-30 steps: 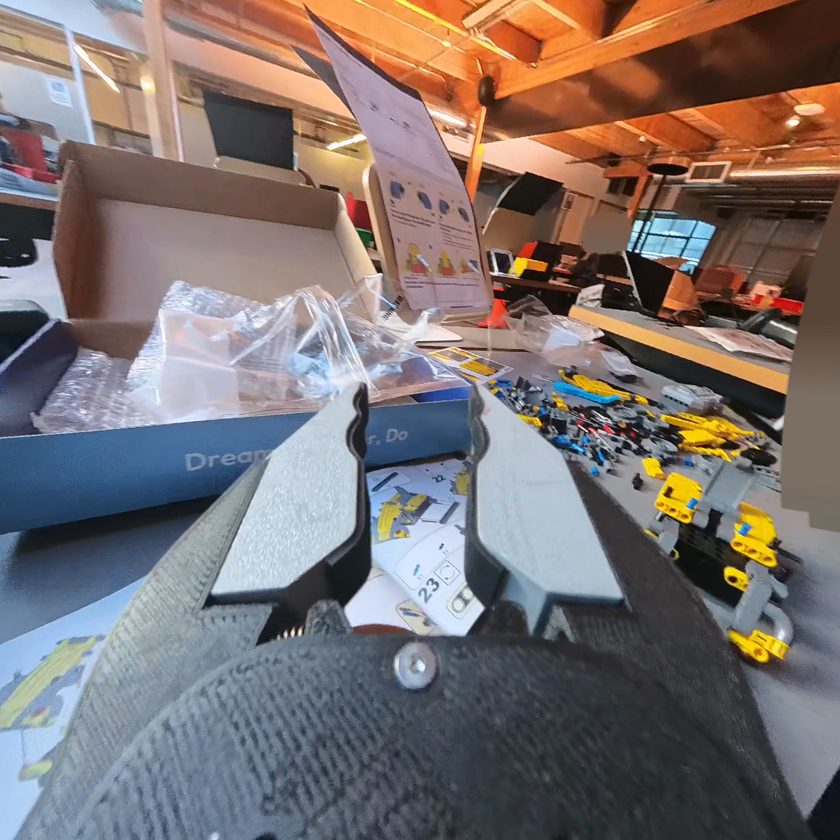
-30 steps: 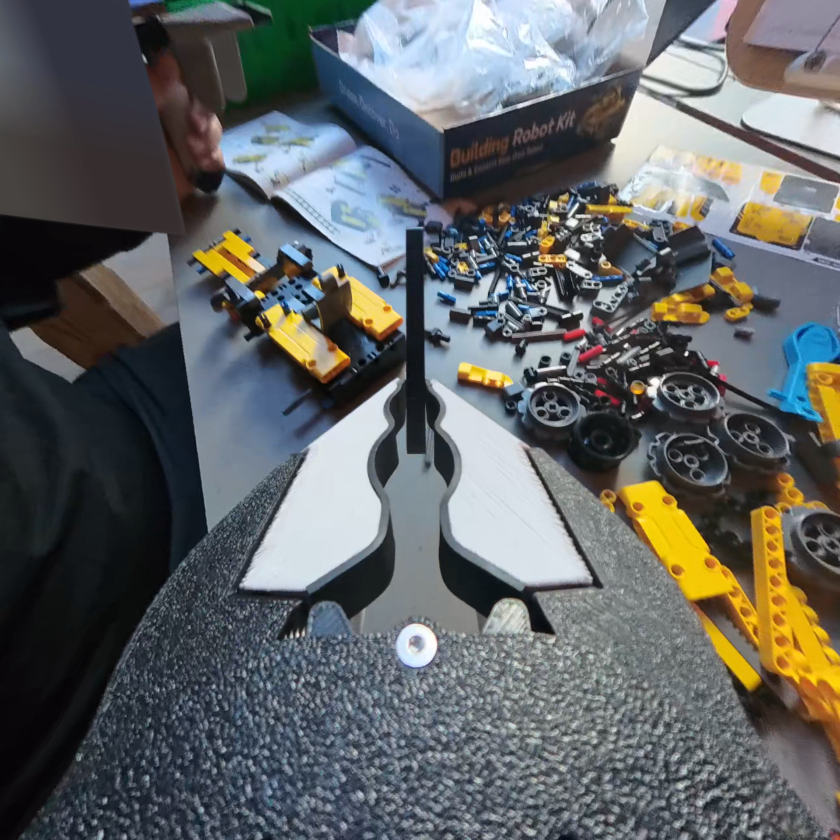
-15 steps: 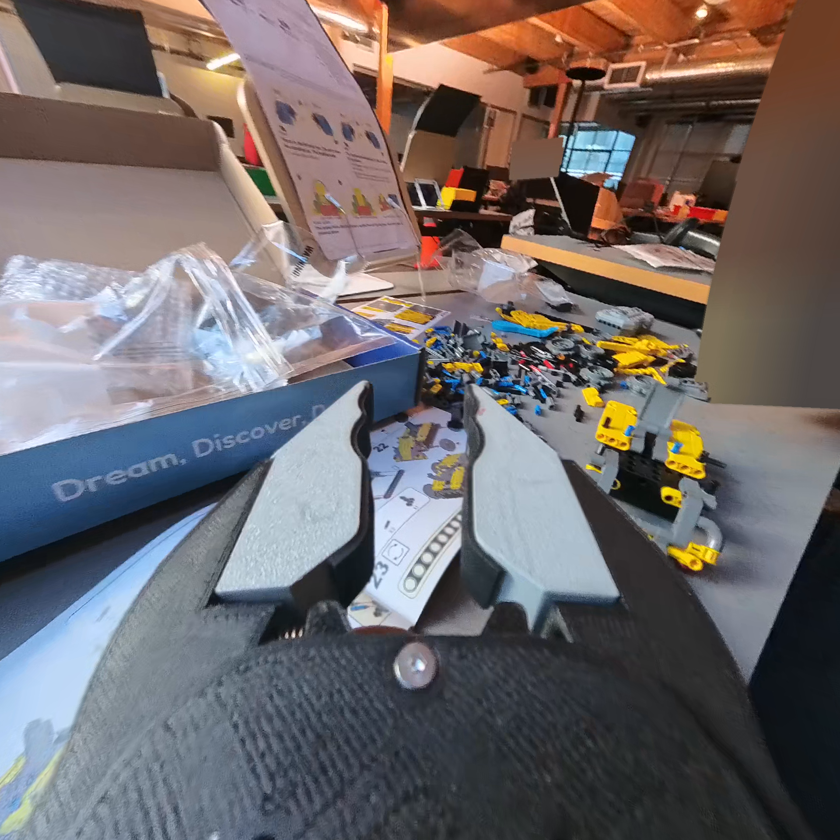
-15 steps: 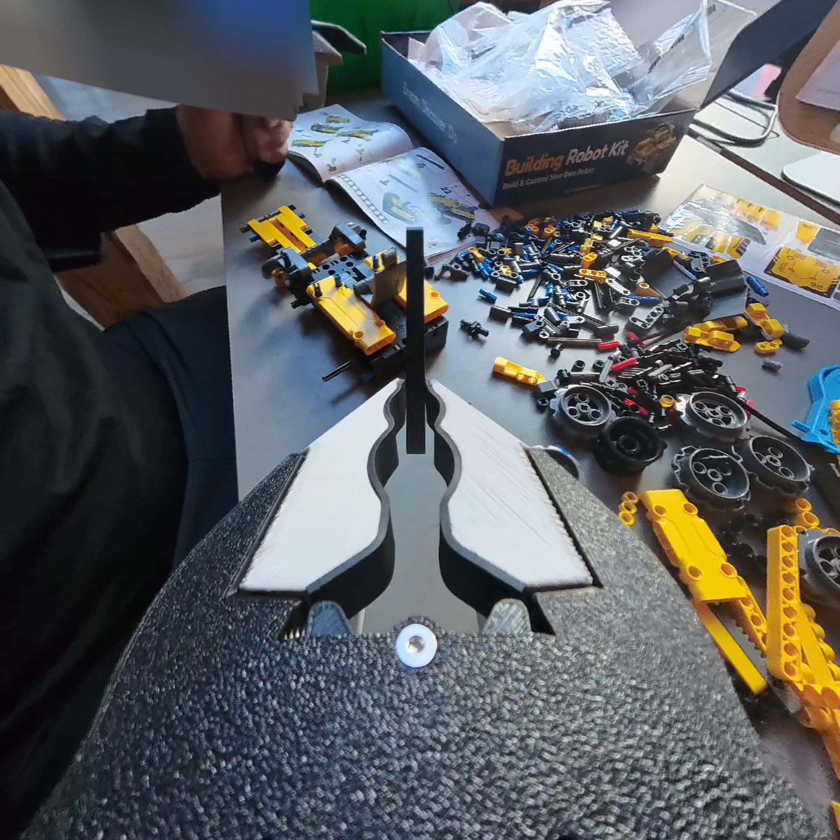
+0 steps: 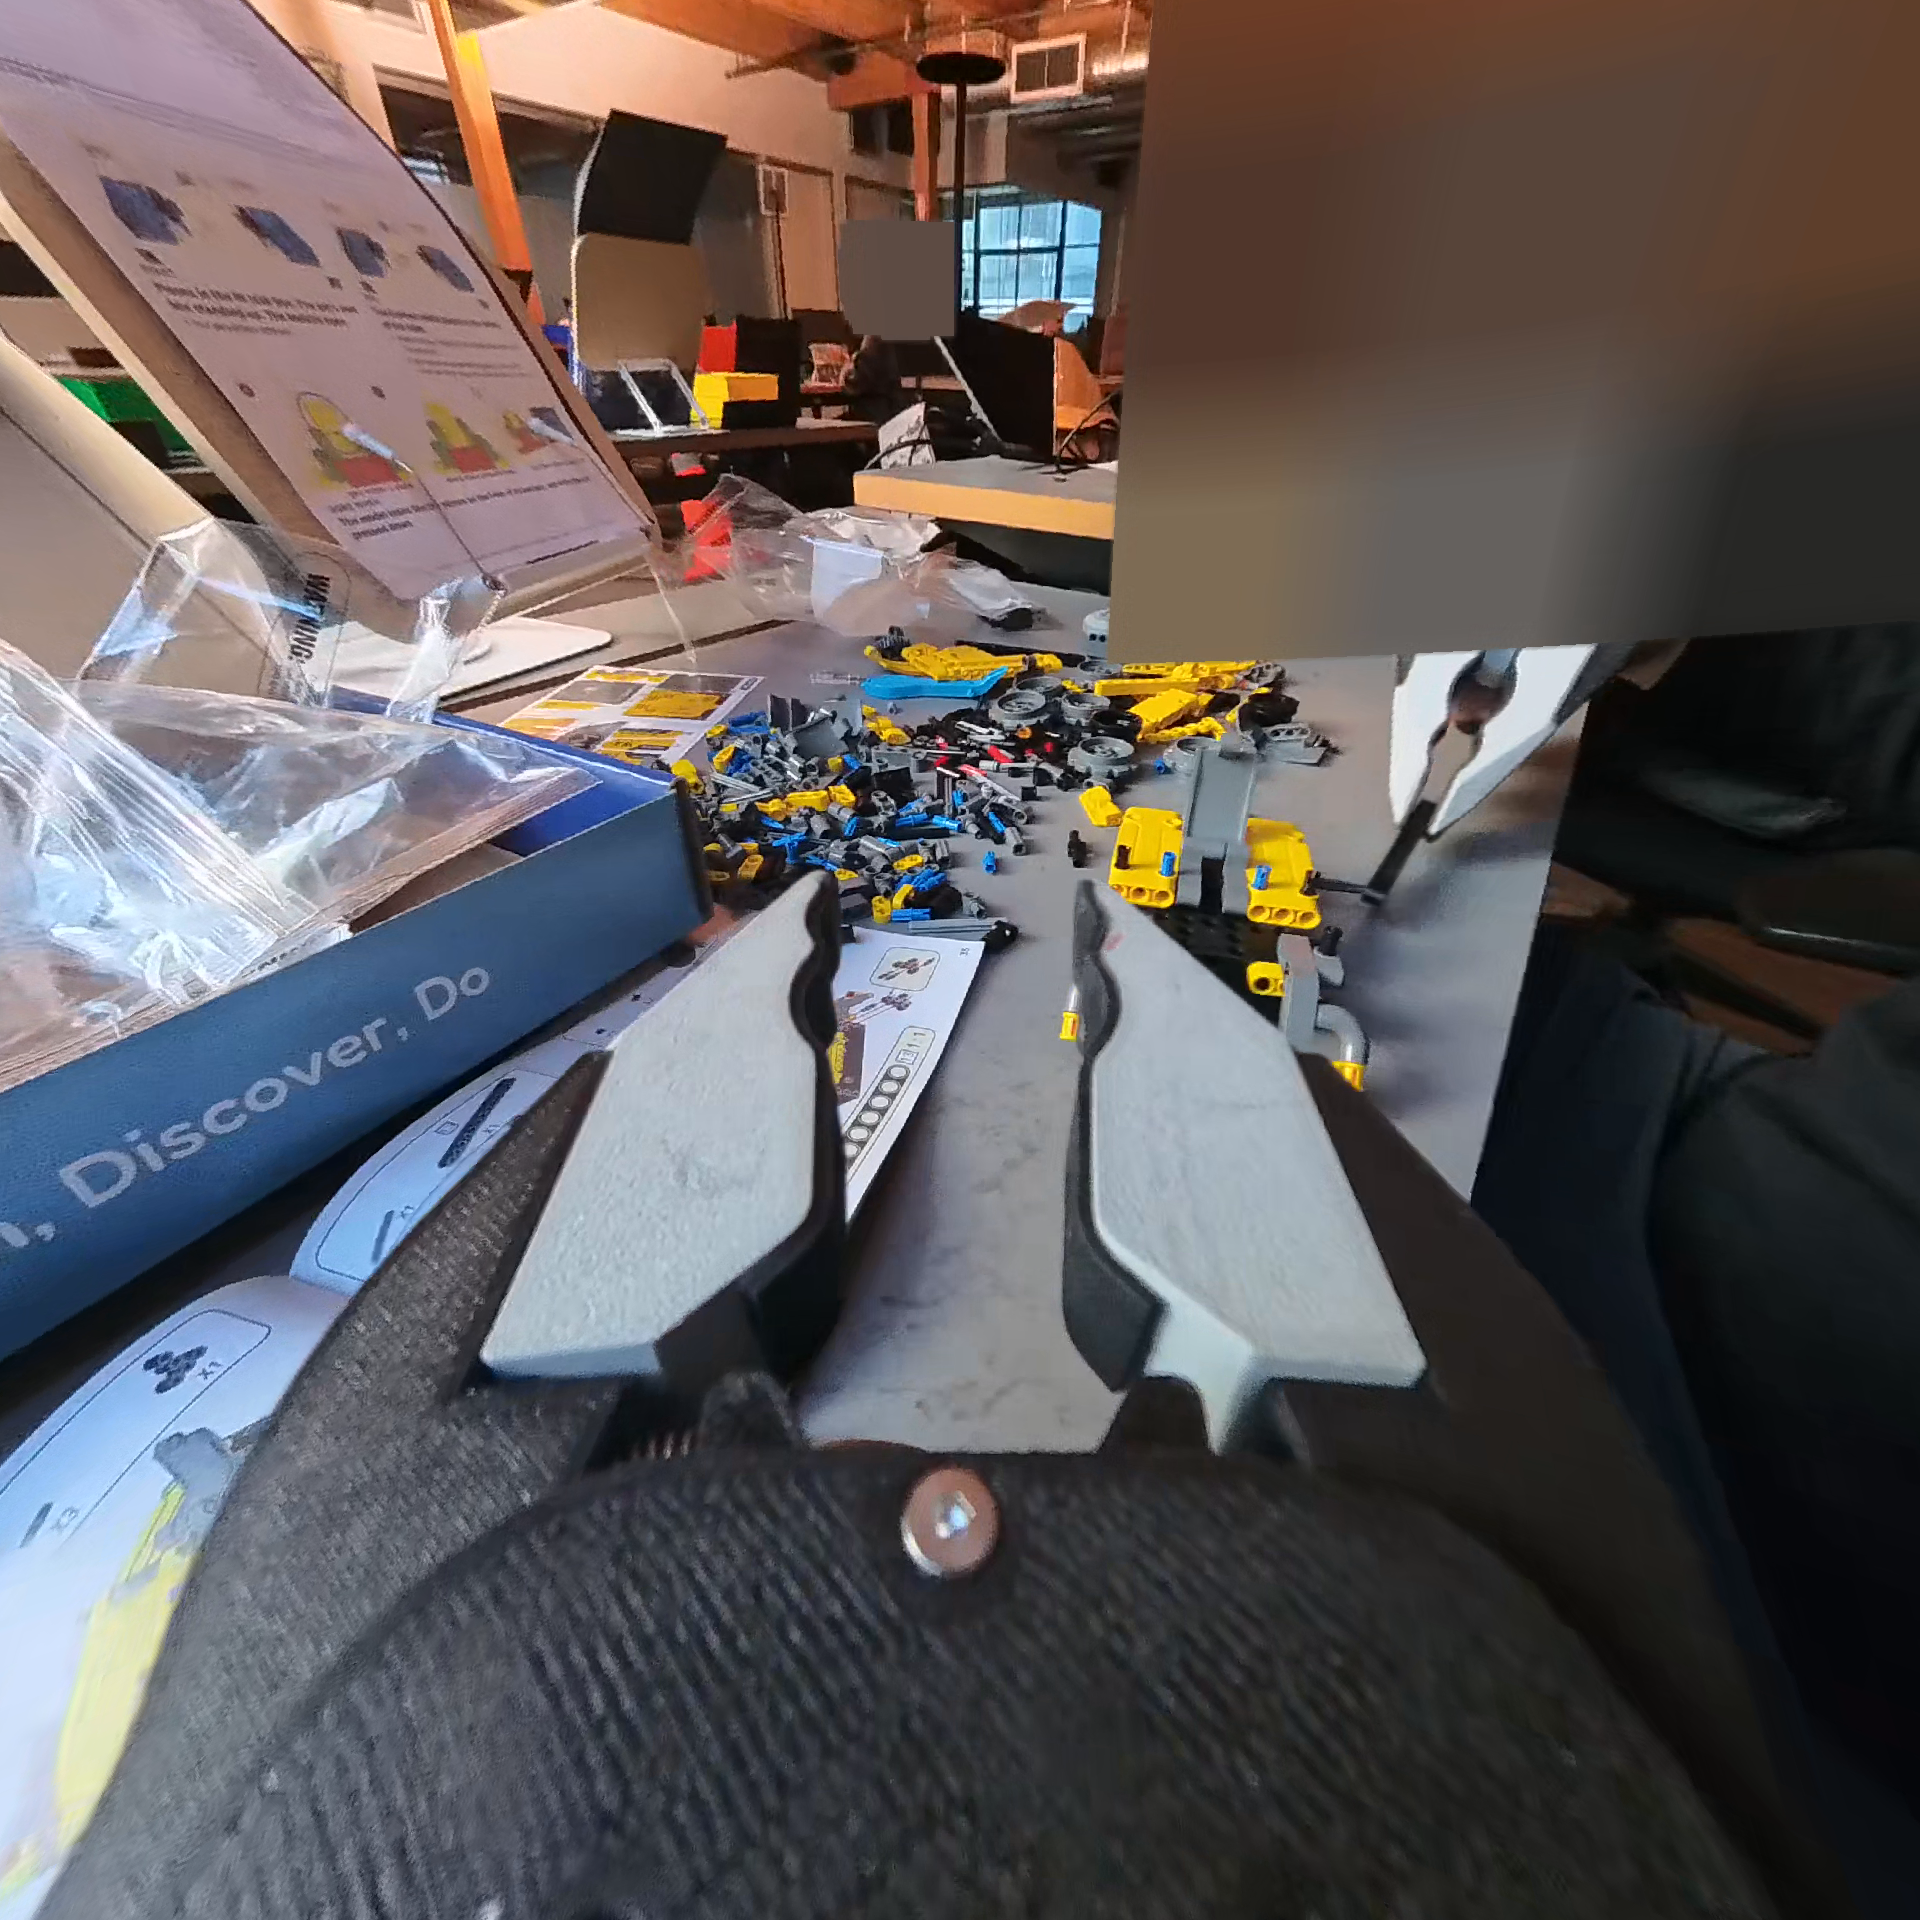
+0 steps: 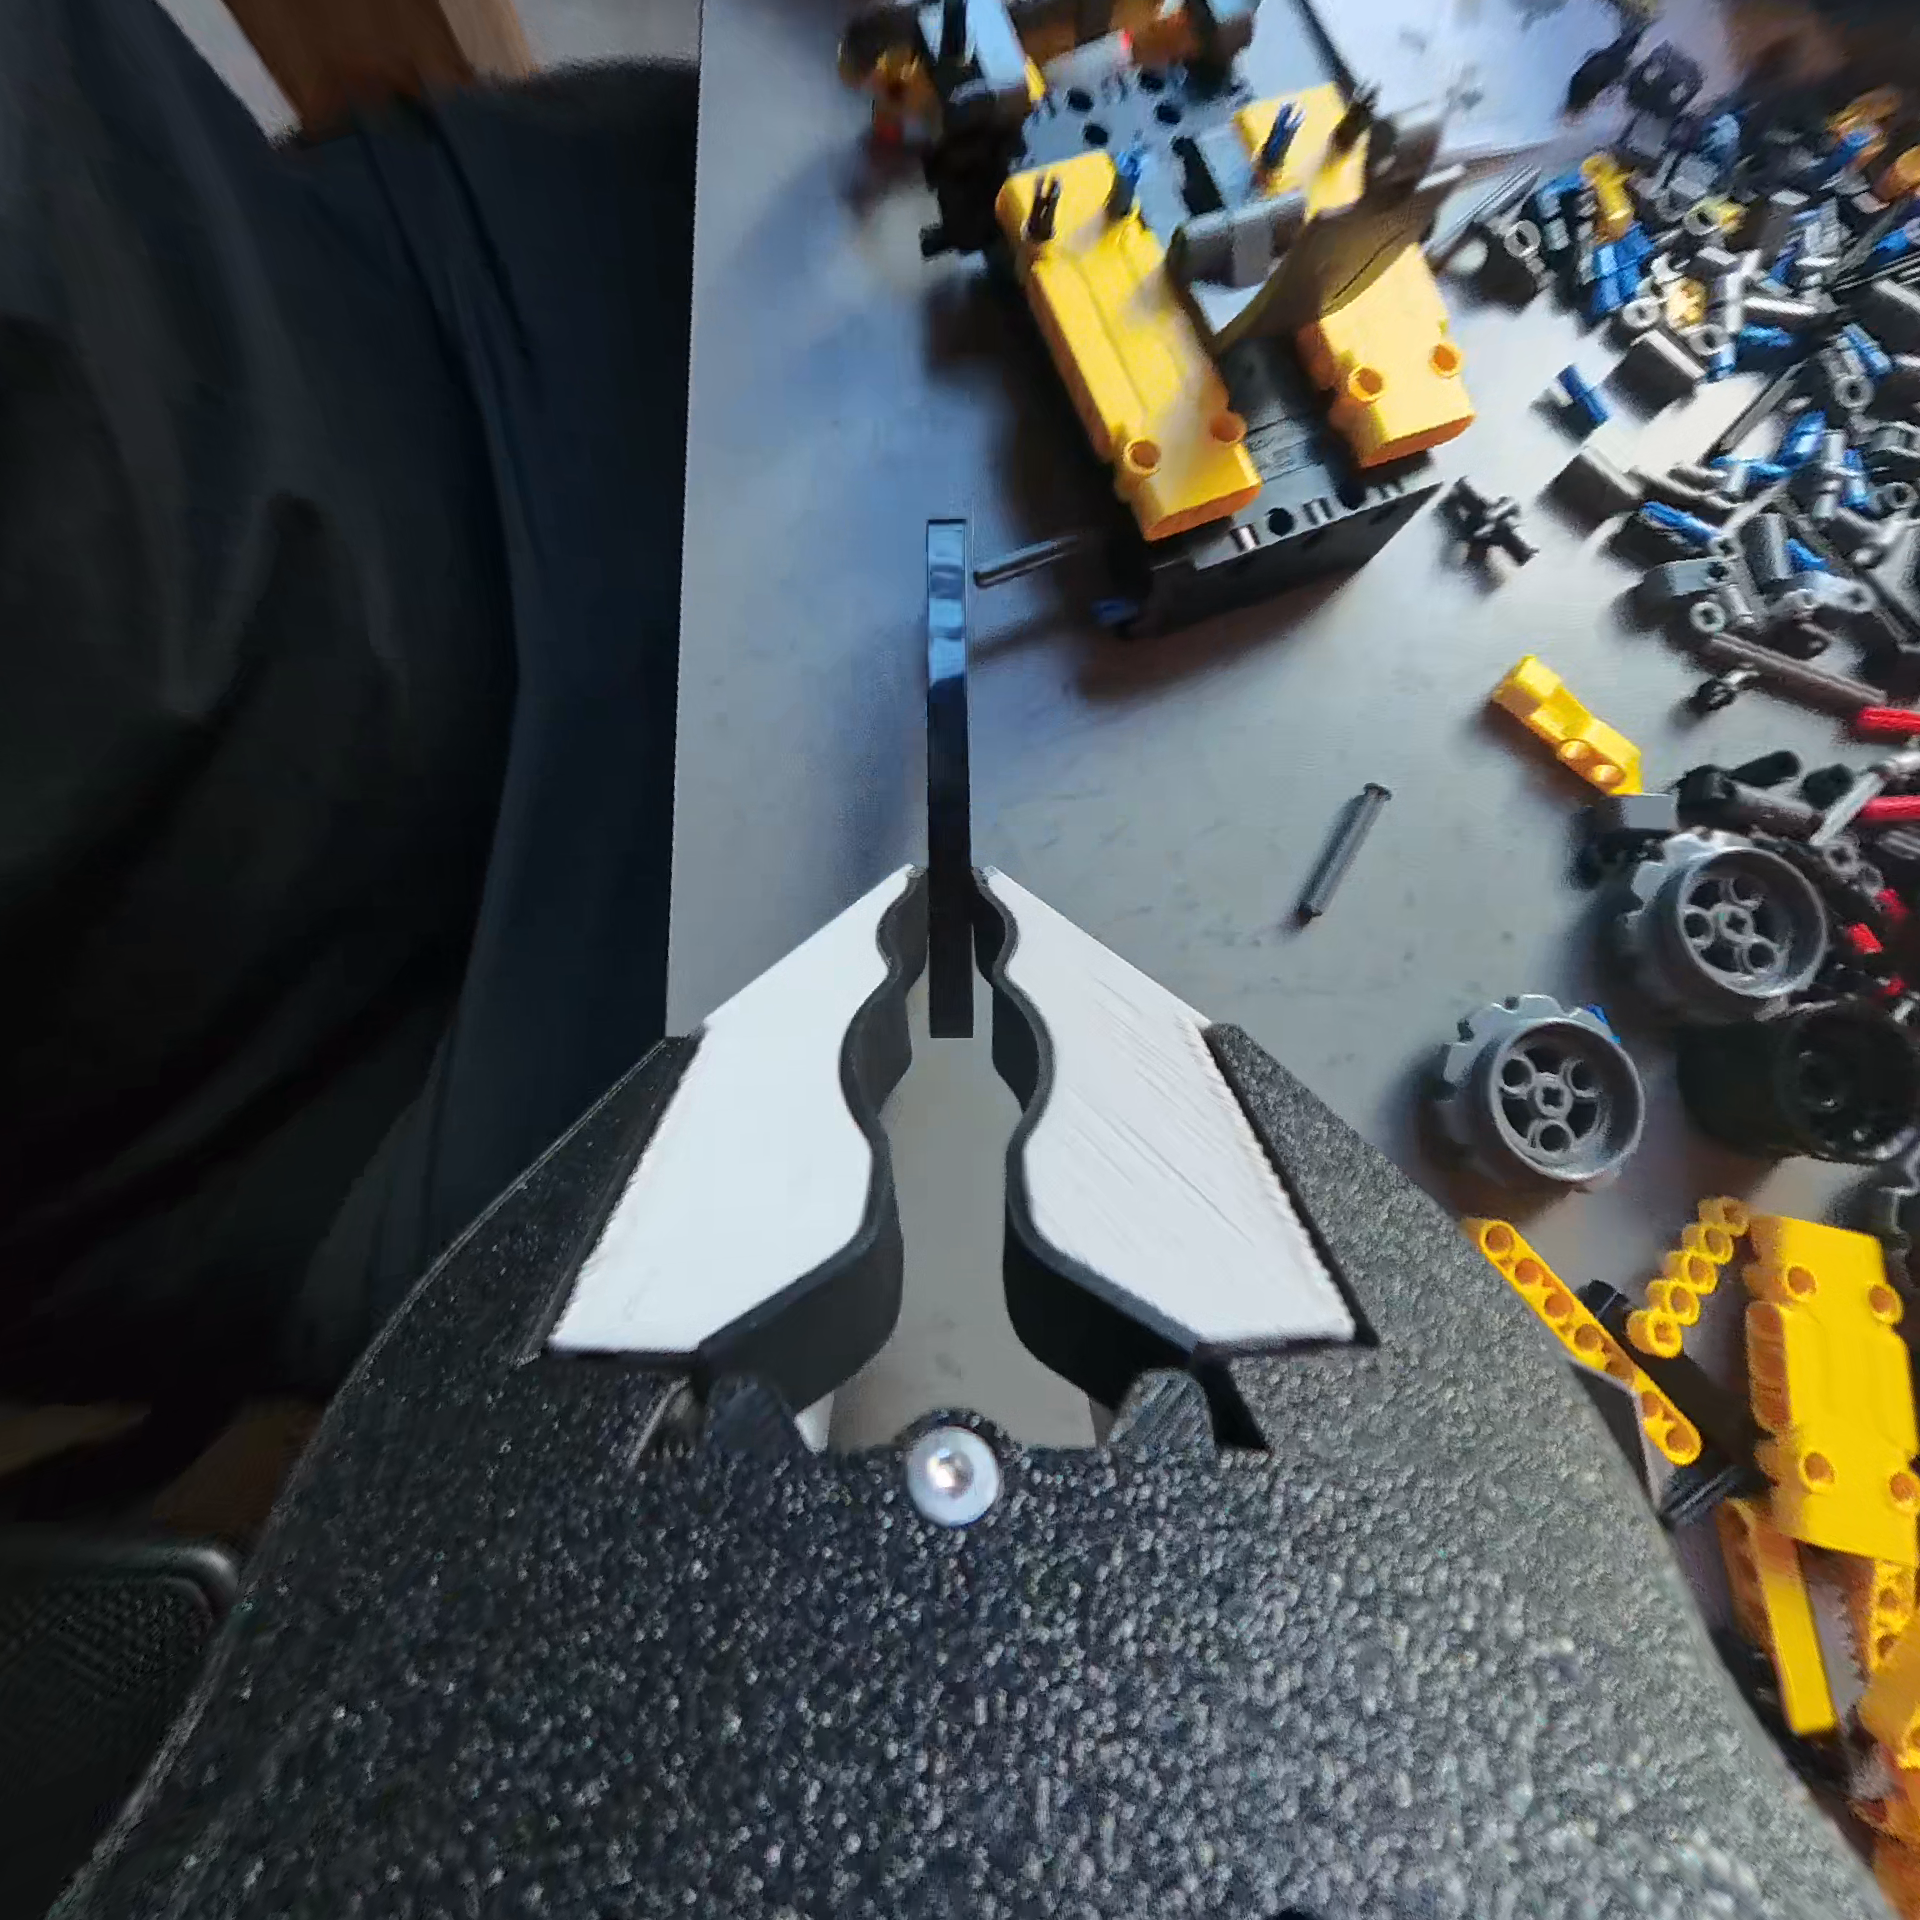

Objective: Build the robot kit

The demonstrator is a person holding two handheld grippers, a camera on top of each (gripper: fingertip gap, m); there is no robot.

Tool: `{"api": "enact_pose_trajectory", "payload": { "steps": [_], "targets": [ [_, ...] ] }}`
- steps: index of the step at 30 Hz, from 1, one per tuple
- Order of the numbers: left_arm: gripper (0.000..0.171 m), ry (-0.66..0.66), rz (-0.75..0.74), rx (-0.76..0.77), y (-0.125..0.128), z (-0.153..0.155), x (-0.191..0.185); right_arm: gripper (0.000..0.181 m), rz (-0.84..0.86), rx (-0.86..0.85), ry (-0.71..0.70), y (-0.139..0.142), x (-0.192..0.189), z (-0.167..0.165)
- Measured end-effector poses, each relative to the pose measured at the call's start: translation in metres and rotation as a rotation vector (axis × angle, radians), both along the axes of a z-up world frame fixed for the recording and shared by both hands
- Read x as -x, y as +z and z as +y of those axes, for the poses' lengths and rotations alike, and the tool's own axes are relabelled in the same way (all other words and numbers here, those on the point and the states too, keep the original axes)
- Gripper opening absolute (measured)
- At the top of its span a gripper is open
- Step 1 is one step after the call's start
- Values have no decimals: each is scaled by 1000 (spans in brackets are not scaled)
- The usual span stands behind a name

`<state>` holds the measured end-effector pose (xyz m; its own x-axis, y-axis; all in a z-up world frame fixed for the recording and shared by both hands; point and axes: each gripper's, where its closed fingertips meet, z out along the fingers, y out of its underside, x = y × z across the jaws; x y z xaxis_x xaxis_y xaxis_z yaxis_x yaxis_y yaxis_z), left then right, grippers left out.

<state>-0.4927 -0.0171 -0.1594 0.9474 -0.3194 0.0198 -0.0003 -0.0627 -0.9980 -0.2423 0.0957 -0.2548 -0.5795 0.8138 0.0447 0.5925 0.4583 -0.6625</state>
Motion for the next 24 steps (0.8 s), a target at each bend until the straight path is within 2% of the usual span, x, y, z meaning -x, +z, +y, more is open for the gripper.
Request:
{"api": "enact_pose_trajectory", "payload": {
  "steps": [6,11,18,21,24],
  "targets": [
    [42,-4,27,21,-4,2,-3,8,-109,-39,71,-12,-2,0],
    [41,-1,32,7,-2,1,-3,9,-113,-97,64,-11,-1,6],
    [40,6,21,11,-2,1,-1,11,53,35,-24,14,10,7],
    [41,-5,24,3,-1,0,-3,13,168,171,-51,31,21,1],
    [42,-18,29,-2,-1,-1,-5,15,221,221,-59,37,26,-2]
  ]
}}
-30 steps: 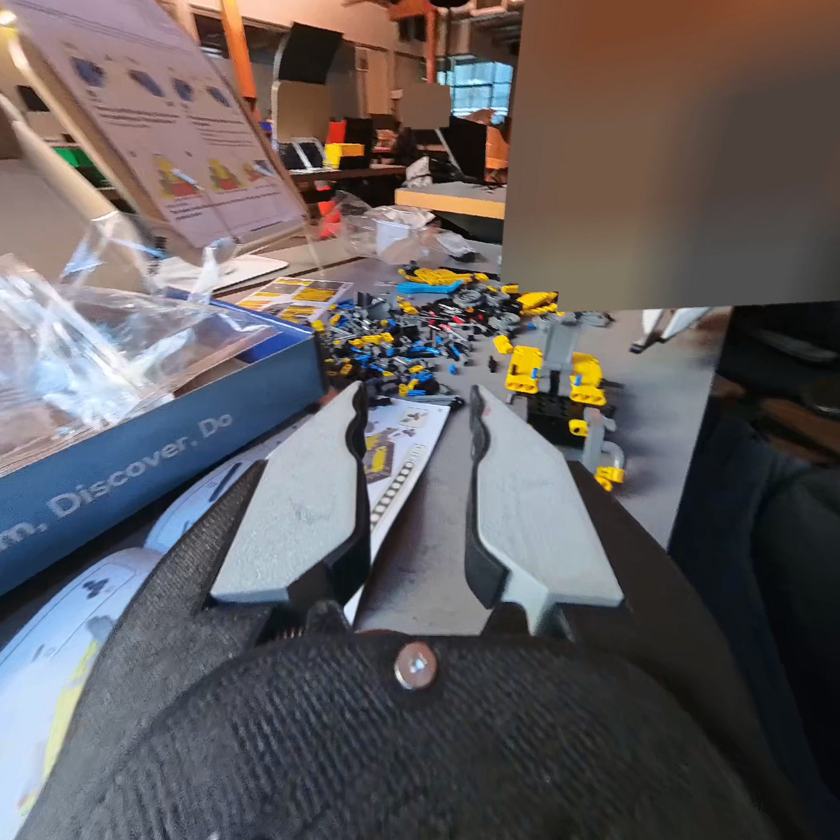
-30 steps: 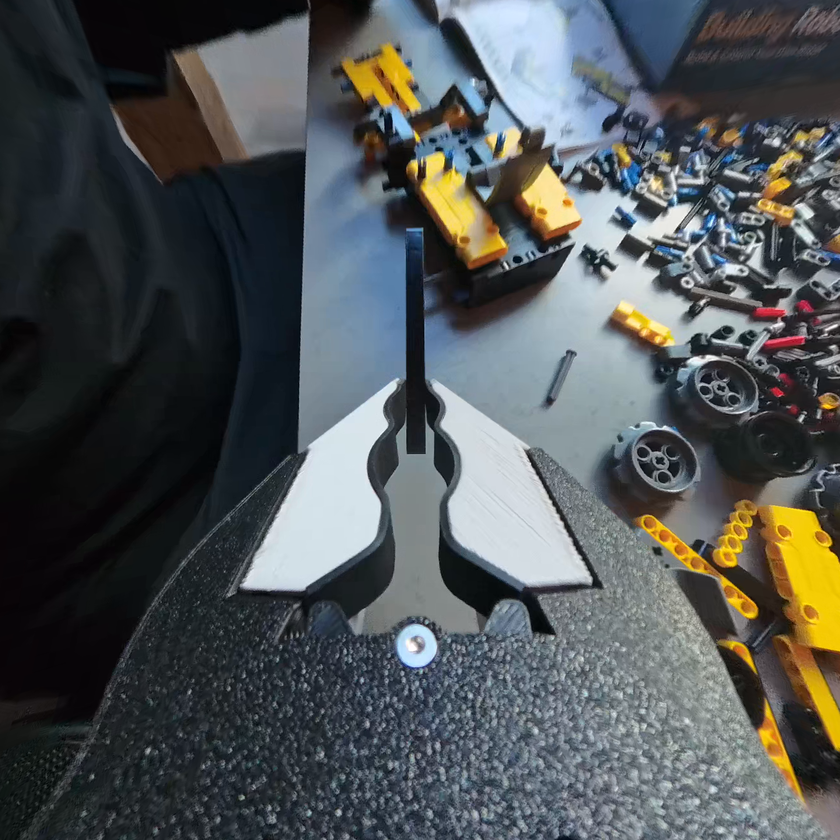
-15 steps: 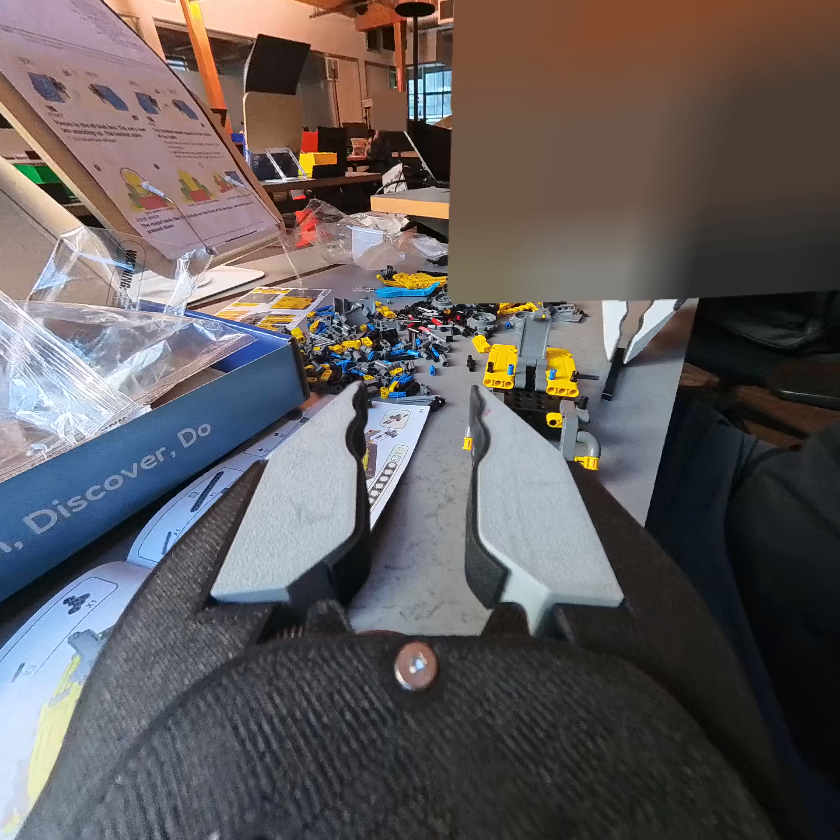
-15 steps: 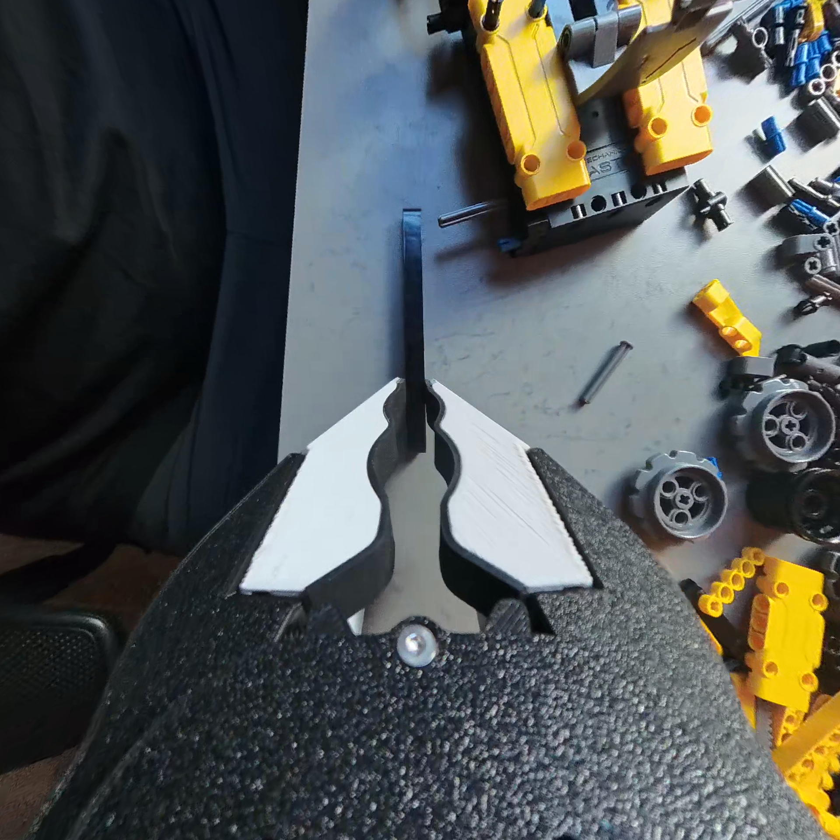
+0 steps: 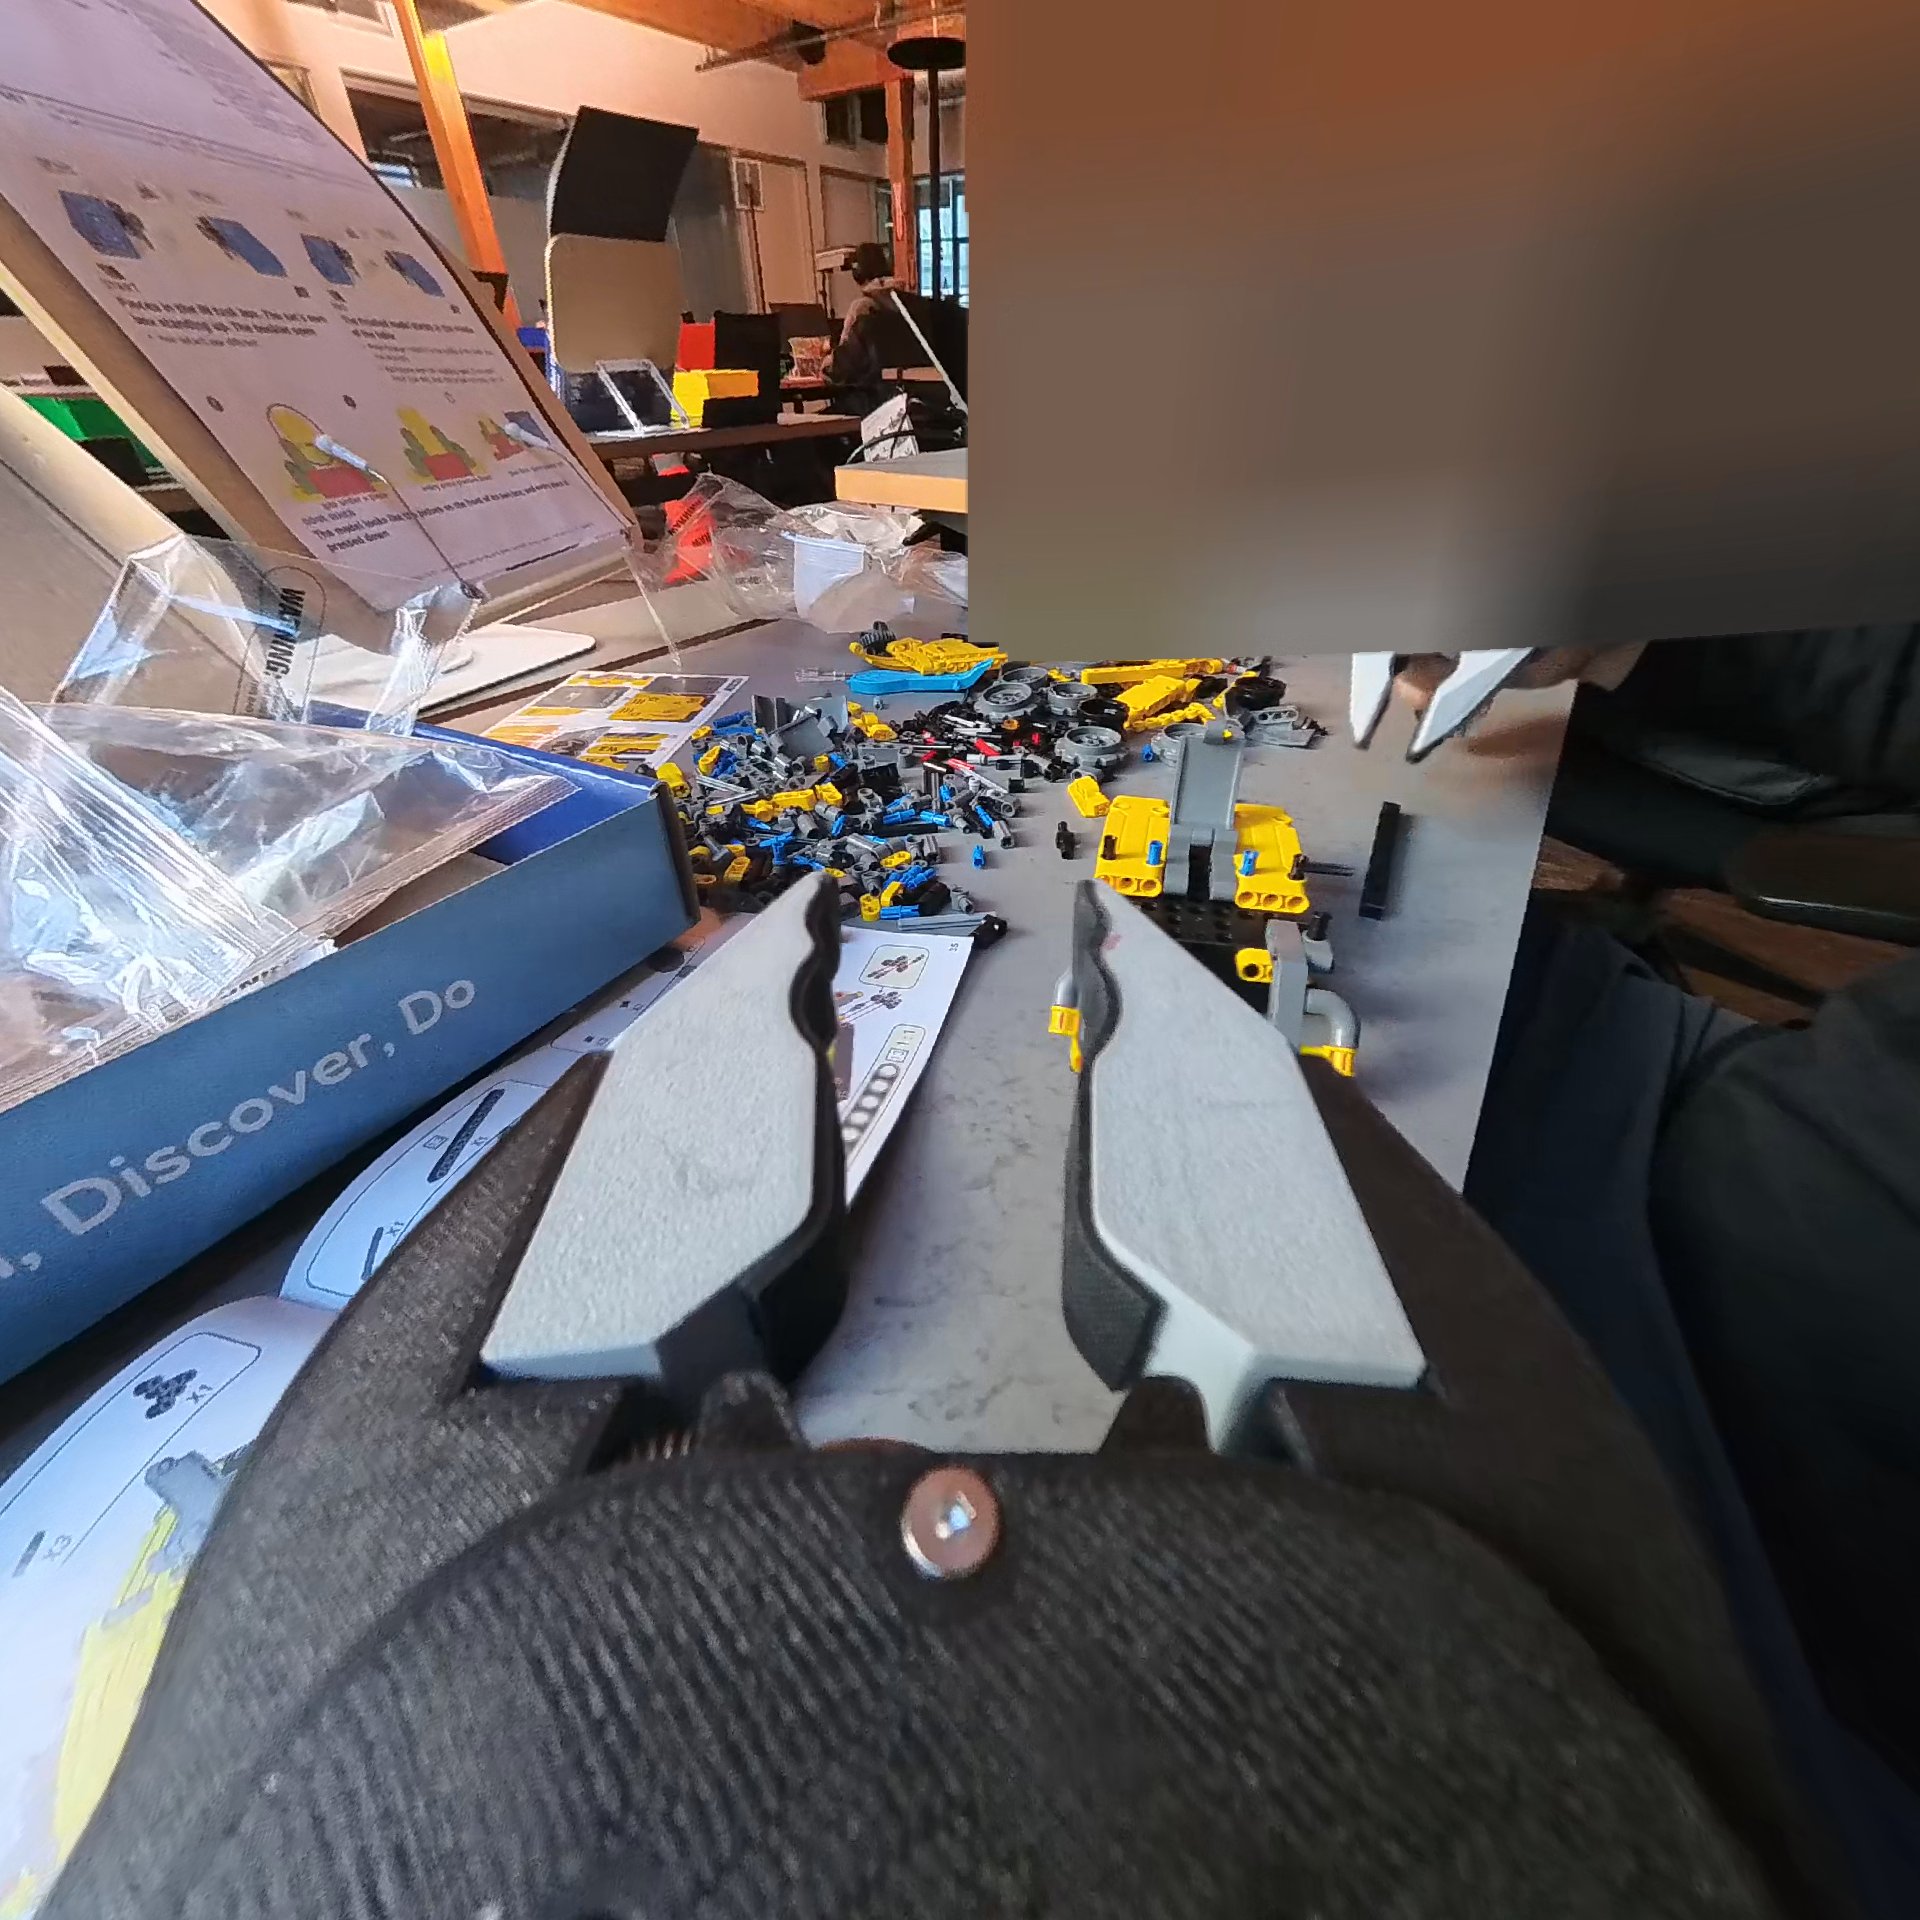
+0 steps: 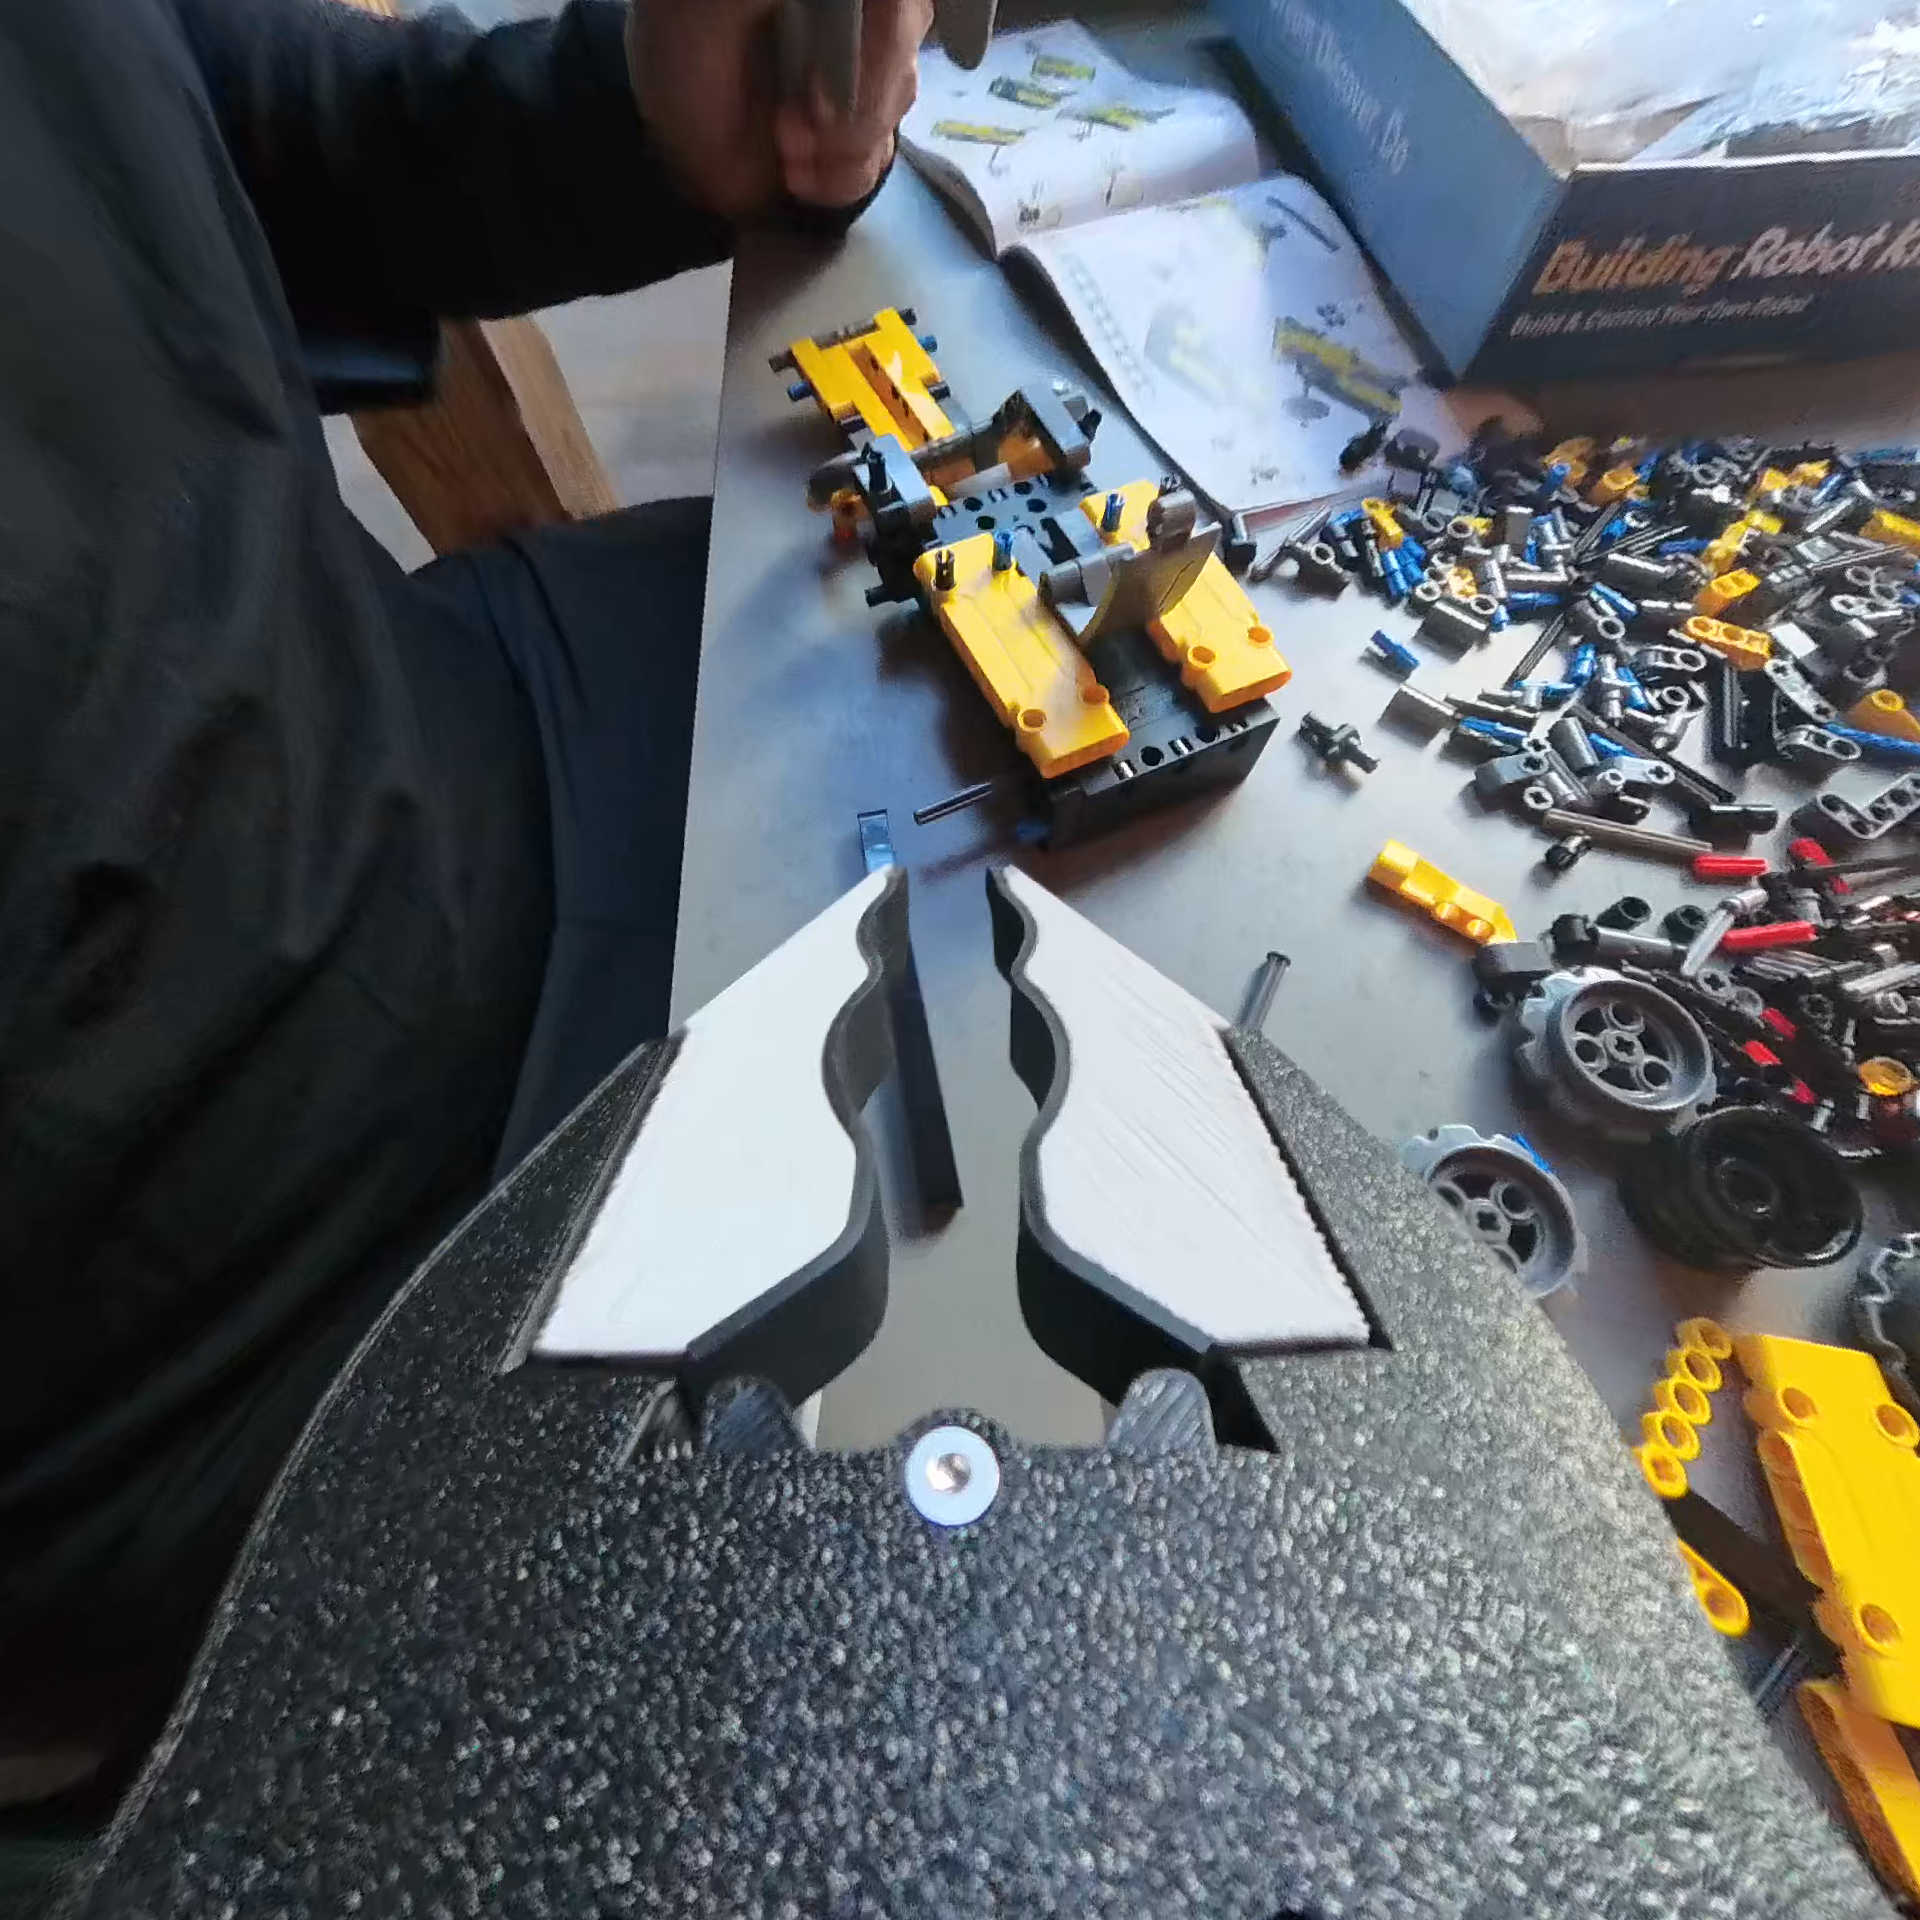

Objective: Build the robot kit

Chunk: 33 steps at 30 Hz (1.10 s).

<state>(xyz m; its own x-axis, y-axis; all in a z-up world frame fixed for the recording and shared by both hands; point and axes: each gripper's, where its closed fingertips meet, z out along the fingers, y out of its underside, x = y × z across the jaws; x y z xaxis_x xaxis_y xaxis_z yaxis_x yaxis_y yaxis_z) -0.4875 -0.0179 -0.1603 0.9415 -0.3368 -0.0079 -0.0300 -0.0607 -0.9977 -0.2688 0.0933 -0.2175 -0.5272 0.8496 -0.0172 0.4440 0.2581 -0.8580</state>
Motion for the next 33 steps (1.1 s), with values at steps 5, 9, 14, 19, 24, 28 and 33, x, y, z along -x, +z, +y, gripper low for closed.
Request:
{"api": "enact_pose_trajectory", "payload": {
  "steps": [5,9,14,19,24,28,33],
  "targets": [
    [39,-12,11,-3,0,-1,-3,16,44,30,-45,3,6,8],
    [39,-14,12,-4,0,-1,-3,16,81,44,-73,7,10,13],
    [34,-26,9,2,-1,-1,-4,17,99,58,-78,11,17,20],
    [34,-25,9,1,-1,-1,-4,19,90,66,-77,8,19,25],
    [31,-27,9,12,-2,0,-4,20,100,83,-75,8,20,24],
    [26,-39,8,13,-2,-1,-6,21,113,102,-78,12,19,24],
    [29,-39,4,2,-1,-2,-5,21,109,98,-91,15,23,23]
  ]
}}
